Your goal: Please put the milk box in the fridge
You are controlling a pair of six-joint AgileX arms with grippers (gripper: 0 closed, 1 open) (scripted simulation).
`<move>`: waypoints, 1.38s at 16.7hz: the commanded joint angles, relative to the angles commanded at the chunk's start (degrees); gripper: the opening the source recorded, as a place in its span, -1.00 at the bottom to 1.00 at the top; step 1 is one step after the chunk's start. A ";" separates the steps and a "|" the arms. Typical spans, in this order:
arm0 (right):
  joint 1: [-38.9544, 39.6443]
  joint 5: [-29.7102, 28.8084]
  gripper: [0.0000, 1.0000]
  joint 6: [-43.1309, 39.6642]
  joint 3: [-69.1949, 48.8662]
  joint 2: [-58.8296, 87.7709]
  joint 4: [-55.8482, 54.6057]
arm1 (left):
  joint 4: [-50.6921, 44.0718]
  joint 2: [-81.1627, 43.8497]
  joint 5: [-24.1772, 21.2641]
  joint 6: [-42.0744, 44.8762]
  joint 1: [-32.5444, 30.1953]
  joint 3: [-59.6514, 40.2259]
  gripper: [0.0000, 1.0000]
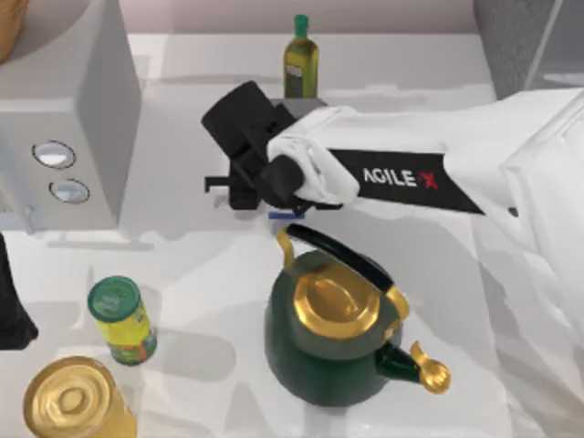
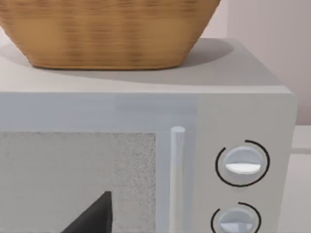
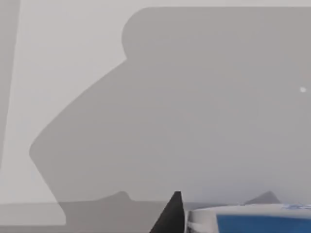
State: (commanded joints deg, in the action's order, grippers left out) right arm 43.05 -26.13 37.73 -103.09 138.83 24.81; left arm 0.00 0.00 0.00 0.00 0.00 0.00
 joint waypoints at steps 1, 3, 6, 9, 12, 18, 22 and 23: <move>0.00 0.00 -1.00 0.00 0.00 0.00 0.00 | 0.00 0.00 0.00 0.00 0.00 0.00 1.00; 0.00 0.00 -1.00 0.00 0.00 0.00 0.00 | 0.00 0.00 0.00 0.00 0.00 0.00 1.00; 0.01 0.02 -1.00 0.06 -0.08 0.07 0.14 | 0.00 0.00 0.00 0.00 0.00 0.00 1.00; -0.12 0.22 -1.00 -0.01 -3.09 0.42 4.19 | 0.00 0.00 0.00 0.00 0.00 0.00 1.00; -0.40 0.24 -1.00 0.48 -9.74 -0.42 12.74 | 0.00 0.00 0.00 0.00 0.00 0.00 1.00; -0.30 -0.07 -1.00 0.08 -24.02 -4.49 28.86 | 0.00 0.00 0.00 0.00 0.00 0.00 1.00; -0.13 0.16 -1.00 -0.09 -25.78 -4.93 30.69 | 0.00 0.00 0.00 0.00 0.00 0.00 1.00; -0.13 0.16 -1.00 -0.09 -25.78 -4.93 30.69 | 0.00 0.00 0.00 0.00 0.00 0.00 1.00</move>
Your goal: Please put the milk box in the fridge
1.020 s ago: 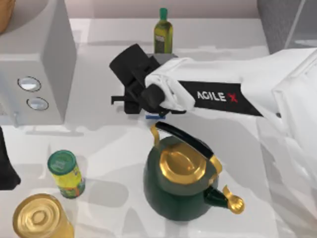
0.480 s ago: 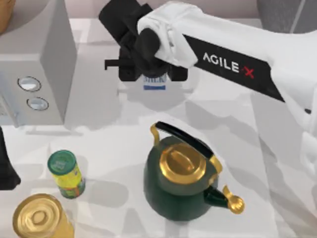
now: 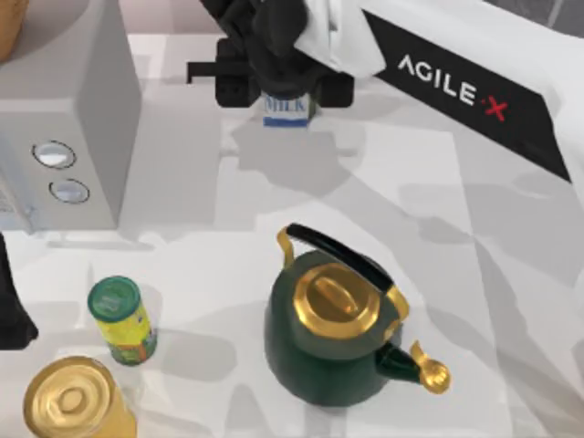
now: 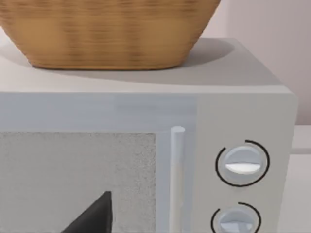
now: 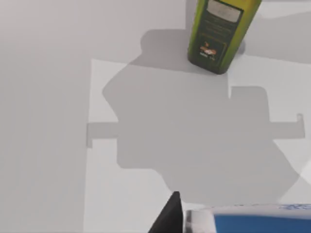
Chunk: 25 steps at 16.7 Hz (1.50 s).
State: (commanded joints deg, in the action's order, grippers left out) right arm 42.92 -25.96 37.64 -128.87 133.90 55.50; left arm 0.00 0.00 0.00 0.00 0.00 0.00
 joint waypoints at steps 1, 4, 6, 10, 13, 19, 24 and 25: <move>-0.06 0.00 -1.00 0.11 0.00 0.12 -0.15 | 0.00 0.00 0.00 0.00 0.00 0.00 1.00; -0.36 0.43 -1.00 -0.12 0.95 -0.83 -0.51 | 0.00 0.00 0.00 0.00 0.00 0.00 1.00; -1.39 1.38 -1.00 -0.94 3.77 -3.62 -1.73 | 0.00 0.00 0.00 0.00 0.00 0.00 1.00; -5.13 4.18 -1.00 -4.20 13.96 -13.83 -6.47 | 0.00 0.00 0.00 0.00 0.00 0.00 1.00; -8.51 6.68 -1.00 -7.48 25.30 -25.43 -11.26 | 0.00 0.00 0.00 0.00 0.00 0.00 1.00; -15.25 9.93 -1.00 -13.44 47.10 -48.49 -19.98 | 0.00 0.00 0.00 0.00 0.00 0.00 1.00; -21.56 11.83 -1.00 -18.99 63.53 -66.00 -27.32 | 0.00 0.00 0.00 0.00 0.00 0.00 1.00; -22.70 12.39 -1.00 -20.03 66.72 -69.28 -28.74 | 0.00 0.00 0.00 0.00 0.00 0.00 1.00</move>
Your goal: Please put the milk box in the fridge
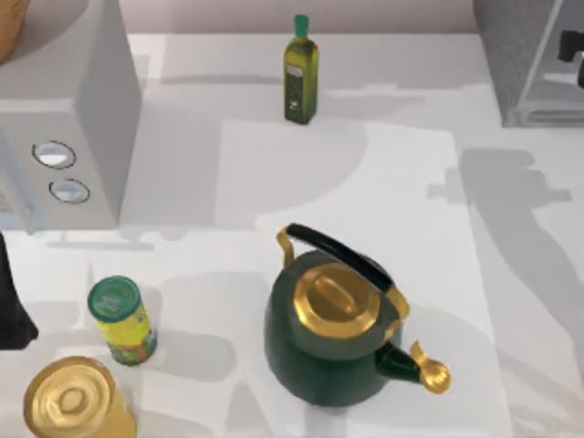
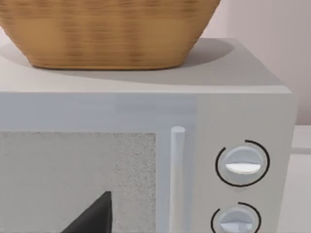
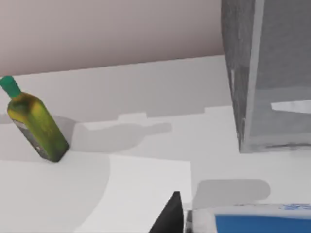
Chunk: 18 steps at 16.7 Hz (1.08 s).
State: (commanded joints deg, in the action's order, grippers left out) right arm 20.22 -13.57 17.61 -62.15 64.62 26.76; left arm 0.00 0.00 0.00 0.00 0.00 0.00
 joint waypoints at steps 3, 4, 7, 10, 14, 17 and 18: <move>-3.13 2.33 -1.00 -2.86 8.47 -8.83 -4.42 | 0.00 0.00 0.00 0.00 0.00 0.00 1.00; -4.18 3.21 -1.00 -3.78 11.57 -12.15 -5.89 | 0.00 0.00 0.00 0.00 0.00 0.00 1.00; -7.07 5.48 -1.00 -6.24 23.21 -24.51 -9.55 | 0.00 0.00 0.00 0.00 0.00 0.00 1.00; -10.58 7.46 -1.00 -9.01 37.62 -39.50 -14.53 | 0.00 0.00 0.00 0.00 0.00 0.00 1.00; -16.24 10.39 -1.00 -13.82 53.36 -55.65 -22.16 | 0.00 0.00 0.00 0.00 0.00 0.00 1.00; -19.37 12.70 -1.00 -16.77 60.29 -62.73 -25.87 | 0.00 0.00 0.00 0.00 0.00 0.00 1.00; -19.90 13.22 -1.00 -17.29 61.45 -63.90 -26.43 | 0.00 0.00 0.00 0.00 0.00 0.00 1.00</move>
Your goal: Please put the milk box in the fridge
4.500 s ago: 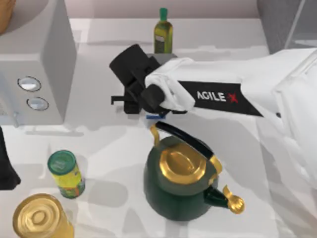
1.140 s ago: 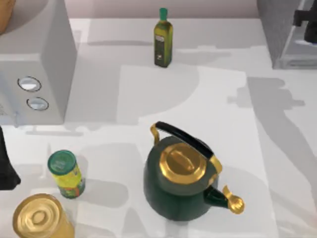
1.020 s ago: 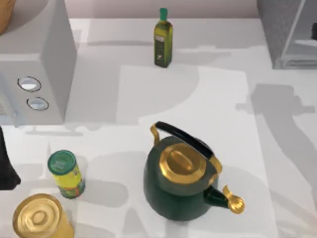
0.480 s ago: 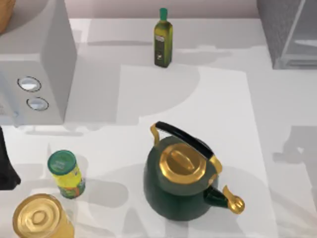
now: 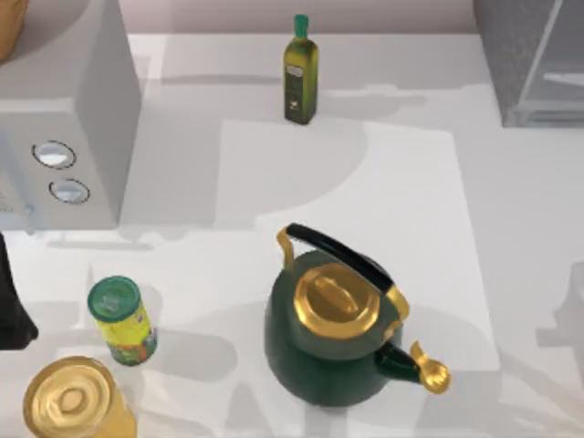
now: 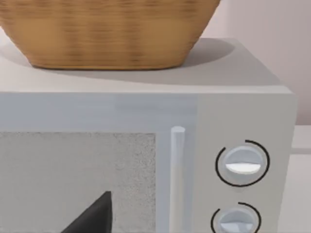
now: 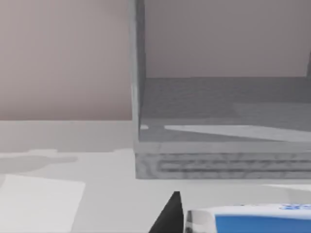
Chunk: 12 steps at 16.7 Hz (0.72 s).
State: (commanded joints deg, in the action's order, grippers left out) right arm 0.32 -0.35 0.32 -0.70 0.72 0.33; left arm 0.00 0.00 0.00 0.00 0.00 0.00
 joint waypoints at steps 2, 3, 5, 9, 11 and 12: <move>-0.32 0.35 -1.00 -0.32 0.71 -0.71 -0.33 | 0.00 0.00 0.00 0.00 0.00 0.00 1.00; -0.32 0.35 -1.00 -0.32 0.71 -0.71 -0.33 | 0.00 0.00 0.00 0.00 0.00 0.00 1.00; -0.32 0.35 -1.00 -0.32 0.71 -0.71 -0.33 | 0.00 0.00 0.00 0.00 0.00 0.00 1.00; -0.31 0.73 -1.00 -0.05 -0.34 1.28 -1.52 | 0.00 0.00 0.00 0.00 0.00 0.00 1.00; -0.76 1.68 -1.00 0.23 -2.78 5.49 -4.52 | 0.00 0.00 0.00 0.00 0.00 0.00 1.00; -1.08 2.31 -1.00 0.41 -4.45 8.51 -6.58 | 0.00 0.00 0.00 0.00 0.00 0.00 1.00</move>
State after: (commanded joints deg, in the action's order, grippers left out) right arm -0.76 1.95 0.73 -5.15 9.23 -6.25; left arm 0.00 0.00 0.00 0.00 0.00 0.00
